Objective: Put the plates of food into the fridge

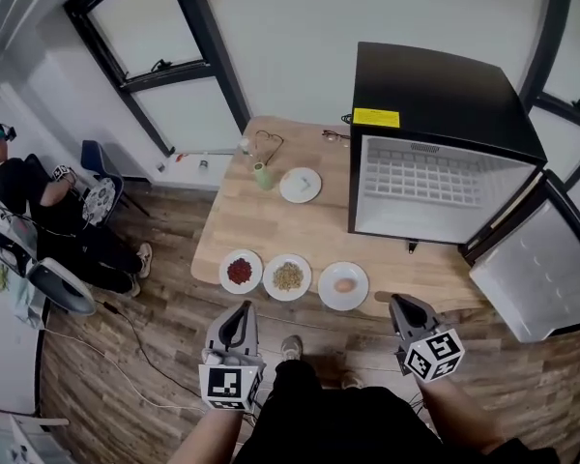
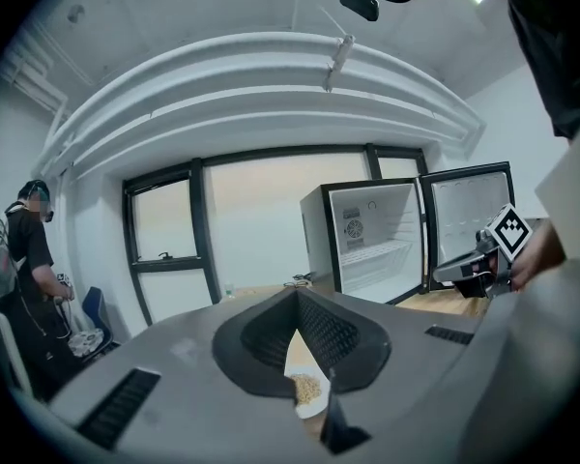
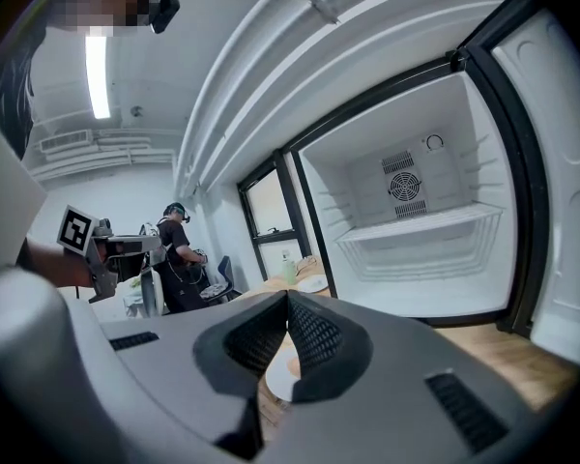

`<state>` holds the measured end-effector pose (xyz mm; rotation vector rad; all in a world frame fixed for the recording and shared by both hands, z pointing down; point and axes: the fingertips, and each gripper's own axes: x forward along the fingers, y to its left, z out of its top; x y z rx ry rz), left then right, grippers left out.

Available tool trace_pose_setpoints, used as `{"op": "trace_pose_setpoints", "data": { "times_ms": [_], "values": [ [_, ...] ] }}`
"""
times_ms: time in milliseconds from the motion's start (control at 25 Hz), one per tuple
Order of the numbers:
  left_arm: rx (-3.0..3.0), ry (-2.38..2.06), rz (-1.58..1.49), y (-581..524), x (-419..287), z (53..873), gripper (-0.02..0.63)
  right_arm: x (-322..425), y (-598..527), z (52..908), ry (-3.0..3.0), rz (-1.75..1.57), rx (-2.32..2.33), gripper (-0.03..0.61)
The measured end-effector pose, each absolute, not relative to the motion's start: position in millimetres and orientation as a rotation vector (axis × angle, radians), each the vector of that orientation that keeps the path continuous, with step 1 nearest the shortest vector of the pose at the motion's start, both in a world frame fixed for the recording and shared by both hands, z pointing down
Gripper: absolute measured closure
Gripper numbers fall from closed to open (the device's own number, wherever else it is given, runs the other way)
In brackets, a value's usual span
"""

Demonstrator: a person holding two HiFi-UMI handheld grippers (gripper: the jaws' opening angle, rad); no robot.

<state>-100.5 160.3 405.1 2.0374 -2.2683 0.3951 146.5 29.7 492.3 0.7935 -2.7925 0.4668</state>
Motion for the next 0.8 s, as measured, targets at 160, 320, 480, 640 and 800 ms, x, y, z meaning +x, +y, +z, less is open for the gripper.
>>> {"op": "trace_pose_setpoints", "data": {
  "times_ms": [160, 320, 480, 640, 800],
  "values": [
    [2.132, -2.202, 0.38, 129, -125, 404, 0.611, 131, 20, 490, -2.758, 0.49, 0.886, 0.557],
    [2.213, -2.101, 0.347, 108, -142, 413, 0.611, 109, 19, 484, -2.726, 0.501, 0.956, 0.557],
    [2.263, -2.008, 0.312, 92, -159, 430, 0.611, 79, 15, 483, -2.7, 0.498, 1.015, 0.557],
    [2.347, -1.925, 0.301, 75, -179, 436, 0.611, 58, 19, 484, -2.685, 0.468, 1.061, 0.557],
    [2.404, -1.847, 0.294, 56, -198, 438, 0.611, 61, 15, 505, -2.584, 0.551, 1.241, 0.557]
  ]
}}
